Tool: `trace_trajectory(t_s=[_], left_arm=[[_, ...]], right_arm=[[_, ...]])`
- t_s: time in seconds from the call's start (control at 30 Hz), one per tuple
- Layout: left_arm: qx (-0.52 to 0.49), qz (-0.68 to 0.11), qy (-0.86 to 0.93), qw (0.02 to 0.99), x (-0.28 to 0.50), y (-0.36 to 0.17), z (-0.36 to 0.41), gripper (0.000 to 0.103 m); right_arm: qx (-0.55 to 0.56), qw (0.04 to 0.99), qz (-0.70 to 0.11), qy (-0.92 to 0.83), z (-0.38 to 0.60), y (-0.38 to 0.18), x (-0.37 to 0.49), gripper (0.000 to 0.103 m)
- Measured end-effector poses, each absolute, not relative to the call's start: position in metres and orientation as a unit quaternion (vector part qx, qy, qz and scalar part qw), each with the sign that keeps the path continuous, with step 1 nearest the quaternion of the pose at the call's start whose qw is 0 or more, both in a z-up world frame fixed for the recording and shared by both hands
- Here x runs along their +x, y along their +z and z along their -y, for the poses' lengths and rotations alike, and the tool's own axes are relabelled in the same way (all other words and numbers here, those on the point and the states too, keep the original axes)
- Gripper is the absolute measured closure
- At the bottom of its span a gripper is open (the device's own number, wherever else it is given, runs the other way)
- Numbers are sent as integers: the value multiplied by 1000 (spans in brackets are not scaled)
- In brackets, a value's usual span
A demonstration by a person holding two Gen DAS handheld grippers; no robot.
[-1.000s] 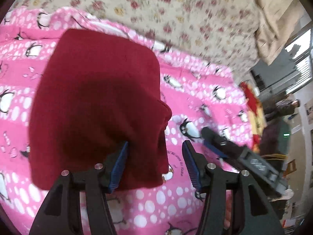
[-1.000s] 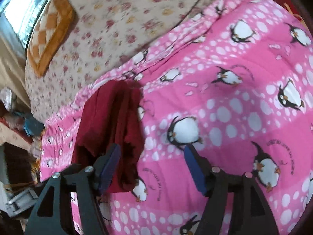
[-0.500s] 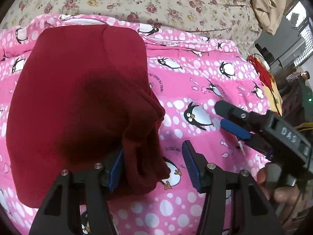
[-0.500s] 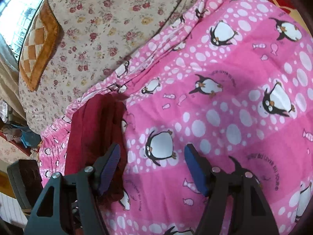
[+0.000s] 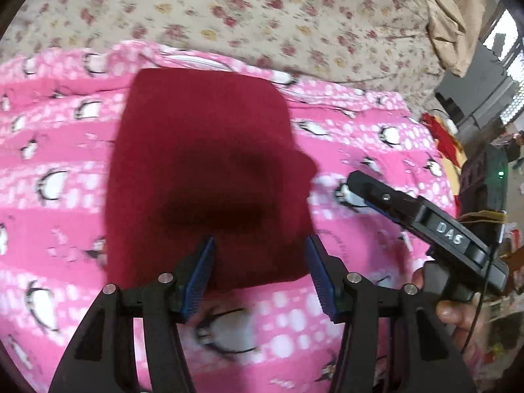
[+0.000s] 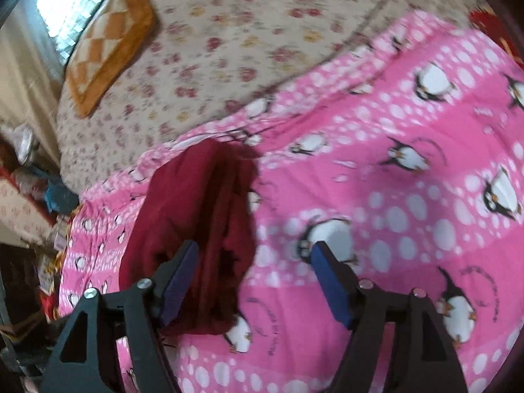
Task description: Fold small clothes
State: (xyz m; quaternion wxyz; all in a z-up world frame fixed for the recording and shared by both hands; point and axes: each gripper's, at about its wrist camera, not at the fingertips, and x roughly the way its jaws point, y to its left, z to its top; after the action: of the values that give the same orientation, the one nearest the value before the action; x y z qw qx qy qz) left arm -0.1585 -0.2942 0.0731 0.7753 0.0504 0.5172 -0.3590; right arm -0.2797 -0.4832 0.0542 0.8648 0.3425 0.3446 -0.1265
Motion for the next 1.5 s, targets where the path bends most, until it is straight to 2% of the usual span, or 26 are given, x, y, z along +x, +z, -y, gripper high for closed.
trace_trajectory(t_s=[0.13, 0.4, 0.5, 0.53, 0.77, 0.87, 0.97, 1.03, 1.27, 1.37, 1.5], left_arm=[[32, -514, -340, 787, -151, 73, 261, 68], [-82, -539, -319, 775, -104, 55, 211, 68], [-113, -541, -330, 766, -87, 50, 212, 59], [-116, -540, -333, 764, -82, 48, 213, 56], [-119, -567, -335, 743, -53, 18, 236, 55], [-115, -564, -342, 742, -46, 11, 242, 48], [-110, -561, -348, 743, -43, 8, 248, 47], [-103, -557, -354, 744, -43, 8, 250, 47], [-61, -526, -369, 764, -59, 23, 251, 74], [-53, -513, -378, 769, -69, 40, 245, 81], [-47, -504, -385, 772, -85, 60, 230, 82]], right_arm=[[346, 869, -341, -96, 469, 54, -270, 24], [337, 886, -308, -80, 453, 62, -236, 16], [364, 875, -309, -87, 468, 56, -219, 10], [372, 868, -317, -87, 472, 51, -214, 10], [384, 840, -381, -46, 476, 4, -180, 10], [356, 855, -377, -35, 470, 2, -177, 9], [338, 859, -383, -23, 467, 1, -172, 10], [327, 862, -387, -17, 467, 1, -170, 17], [331, 864, -381, -5, 466, 11, -180, 40], [330, 867, -374, -3, 458, 22, -184, 46], [333, 869, -364, 18, 440, 42, -196, 47]])
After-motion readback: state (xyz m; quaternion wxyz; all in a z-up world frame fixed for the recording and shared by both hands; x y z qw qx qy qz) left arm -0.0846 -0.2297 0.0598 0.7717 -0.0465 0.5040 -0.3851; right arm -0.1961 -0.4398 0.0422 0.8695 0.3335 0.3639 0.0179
